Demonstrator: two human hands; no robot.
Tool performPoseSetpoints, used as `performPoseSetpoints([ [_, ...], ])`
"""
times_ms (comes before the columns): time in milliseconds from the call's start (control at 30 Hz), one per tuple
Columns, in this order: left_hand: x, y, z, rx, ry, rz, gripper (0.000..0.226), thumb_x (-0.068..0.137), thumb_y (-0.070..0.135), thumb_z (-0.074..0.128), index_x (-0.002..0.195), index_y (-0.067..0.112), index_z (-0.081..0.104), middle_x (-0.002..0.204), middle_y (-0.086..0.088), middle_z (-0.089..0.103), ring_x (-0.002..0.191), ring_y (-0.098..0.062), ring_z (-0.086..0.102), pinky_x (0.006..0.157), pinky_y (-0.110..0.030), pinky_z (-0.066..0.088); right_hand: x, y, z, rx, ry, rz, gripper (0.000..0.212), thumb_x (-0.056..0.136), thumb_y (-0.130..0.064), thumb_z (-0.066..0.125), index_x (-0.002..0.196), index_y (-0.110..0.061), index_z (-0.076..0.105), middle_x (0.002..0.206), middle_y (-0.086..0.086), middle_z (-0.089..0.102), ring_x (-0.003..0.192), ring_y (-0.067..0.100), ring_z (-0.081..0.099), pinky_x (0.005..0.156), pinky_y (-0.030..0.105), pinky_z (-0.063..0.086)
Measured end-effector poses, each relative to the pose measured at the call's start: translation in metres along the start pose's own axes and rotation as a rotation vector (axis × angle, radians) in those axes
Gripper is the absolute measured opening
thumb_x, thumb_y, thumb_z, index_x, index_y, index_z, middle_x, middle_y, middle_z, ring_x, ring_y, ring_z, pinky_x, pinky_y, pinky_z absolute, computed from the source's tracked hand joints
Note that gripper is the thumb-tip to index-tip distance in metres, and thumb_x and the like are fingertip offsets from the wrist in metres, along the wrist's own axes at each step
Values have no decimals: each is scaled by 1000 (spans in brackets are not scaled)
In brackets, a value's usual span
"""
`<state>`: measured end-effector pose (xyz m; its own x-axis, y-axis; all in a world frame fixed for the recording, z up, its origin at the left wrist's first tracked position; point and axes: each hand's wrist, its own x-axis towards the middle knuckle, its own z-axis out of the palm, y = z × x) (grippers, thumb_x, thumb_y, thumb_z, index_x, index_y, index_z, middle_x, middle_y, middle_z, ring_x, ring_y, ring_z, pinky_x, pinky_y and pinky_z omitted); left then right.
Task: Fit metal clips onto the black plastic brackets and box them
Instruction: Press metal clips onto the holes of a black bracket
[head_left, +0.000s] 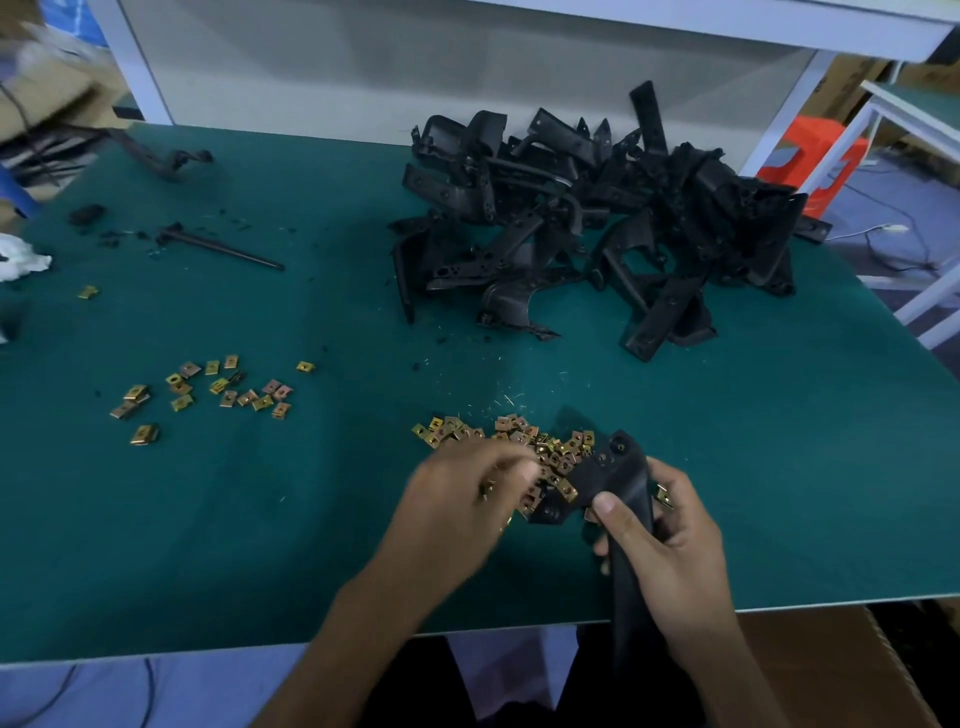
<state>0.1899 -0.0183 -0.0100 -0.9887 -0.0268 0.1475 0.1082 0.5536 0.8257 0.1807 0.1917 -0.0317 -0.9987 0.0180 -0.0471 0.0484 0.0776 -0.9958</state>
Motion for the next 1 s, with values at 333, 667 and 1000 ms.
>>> performPoseSetpoints([
  [333, 20, -57, -49, 412, 85, -107, 13, 96, 16, 65, 107, 19, 70, 101, 2, 60, 97, -22, 55, 87, -30, 42, 0, -3, 2, 4, -7, 11, 38, 71, -44, 80, 107, -43, 66, 78, 15, 71, 59, 20, 65, 53, 28, 54],
  [667, 17, -21, -33, -231, 50, -154, 27, 102, 24, 55, 115, 45, 67, 96, 18, 64, 83, -3, 60, 71, -10, 46, -1, -2, 4, -57, -49, -15, 37, 77, -36, 79, 110, -45, 65, 78, 8, 71, 60, 18, 66, 52, 26, 52],
  [1000, 25, 12, 12, -642, -46, -245, 5, 90, 20, 76, 87, 24, 77, 81, 2, 75, 72, -5, 67, 68, -18, 53, -2, -5, 4, -43, -58, -33, 35, 80, -29, 79, 110, -43, 66, 75, 8, 70, 59, 19, 64, 52, 27, 52],
])
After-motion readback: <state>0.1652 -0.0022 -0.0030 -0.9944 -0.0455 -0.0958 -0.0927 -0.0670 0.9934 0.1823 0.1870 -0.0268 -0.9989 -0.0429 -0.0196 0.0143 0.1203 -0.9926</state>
